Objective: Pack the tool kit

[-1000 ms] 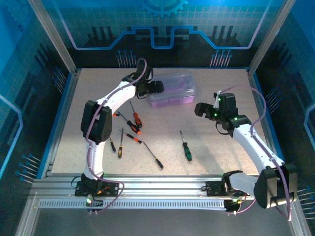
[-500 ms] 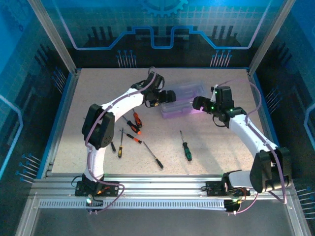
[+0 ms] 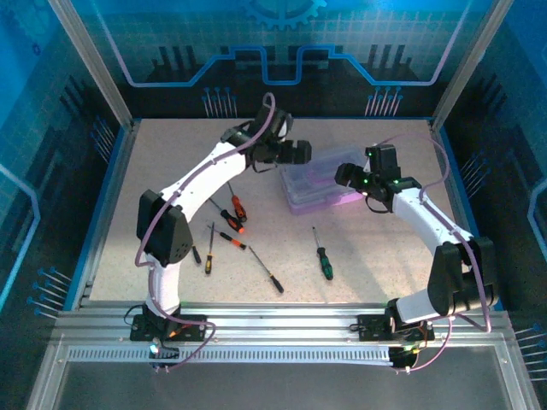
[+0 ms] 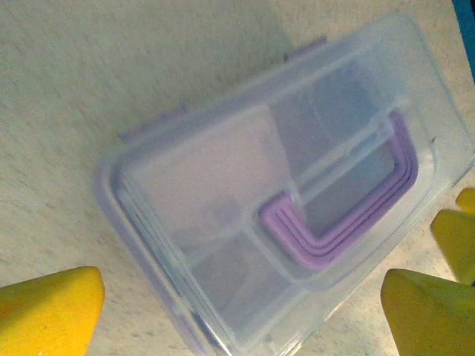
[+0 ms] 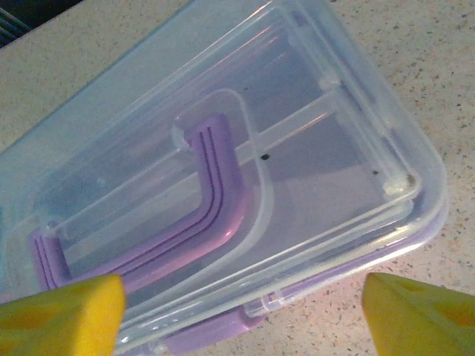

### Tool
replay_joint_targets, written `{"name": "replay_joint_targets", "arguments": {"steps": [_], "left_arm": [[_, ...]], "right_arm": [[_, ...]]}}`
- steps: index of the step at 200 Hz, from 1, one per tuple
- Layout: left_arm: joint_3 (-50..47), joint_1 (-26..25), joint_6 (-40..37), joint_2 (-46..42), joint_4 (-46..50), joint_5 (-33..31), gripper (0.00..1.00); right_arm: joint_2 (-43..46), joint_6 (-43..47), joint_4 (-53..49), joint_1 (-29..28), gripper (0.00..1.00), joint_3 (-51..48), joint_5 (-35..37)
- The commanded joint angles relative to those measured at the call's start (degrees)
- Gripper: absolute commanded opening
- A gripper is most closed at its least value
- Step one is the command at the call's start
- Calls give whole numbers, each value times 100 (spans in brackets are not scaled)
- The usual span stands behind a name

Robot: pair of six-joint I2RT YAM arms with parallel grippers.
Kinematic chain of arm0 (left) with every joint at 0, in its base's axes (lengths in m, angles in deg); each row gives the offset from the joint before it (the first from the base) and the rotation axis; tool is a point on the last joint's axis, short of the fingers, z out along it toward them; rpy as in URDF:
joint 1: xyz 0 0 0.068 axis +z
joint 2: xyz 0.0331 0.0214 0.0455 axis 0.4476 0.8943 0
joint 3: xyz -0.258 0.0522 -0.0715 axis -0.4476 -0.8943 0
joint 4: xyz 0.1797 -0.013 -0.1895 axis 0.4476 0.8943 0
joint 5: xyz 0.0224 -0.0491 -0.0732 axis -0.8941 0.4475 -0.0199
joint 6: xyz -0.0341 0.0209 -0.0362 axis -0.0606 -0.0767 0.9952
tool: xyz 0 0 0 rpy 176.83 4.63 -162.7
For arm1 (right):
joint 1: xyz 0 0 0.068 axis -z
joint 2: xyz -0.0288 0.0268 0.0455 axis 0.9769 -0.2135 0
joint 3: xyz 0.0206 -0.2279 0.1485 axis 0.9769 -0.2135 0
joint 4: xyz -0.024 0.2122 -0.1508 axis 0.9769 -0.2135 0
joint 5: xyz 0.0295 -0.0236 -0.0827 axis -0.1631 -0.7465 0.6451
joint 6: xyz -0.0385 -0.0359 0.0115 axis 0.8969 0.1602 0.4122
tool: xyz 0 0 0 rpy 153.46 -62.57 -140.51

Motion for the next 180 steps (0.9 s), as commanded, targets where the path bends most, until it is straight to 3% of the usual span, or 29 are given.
{"name": "replay_joint_targets", "arguments": {"steps": [1, 48, 87, 141, 180], "left_arm": [[670, 60, -759, 568, 408, -330, 97], [1247, 58, -1295, 1476, -158, 252, 99], [977, 77, -967, 1770, -431, 659, 99], [-866, 76, -817, 575, -913, 525, 97], [-1626, 79, -507, -60, -788, 355, 96]], "right_arm": [[66, -234, 251, 153, 79, -239, -248], [-690, 0, 108, 197, 74, 298, -834], [-1396, 122, 261, 174, 74, 924, -1347], [-2422, -170, 385, -225, 71, 1958, -1697], [-3084, -471, 409, -509, 70, 2771, -2004]]}}
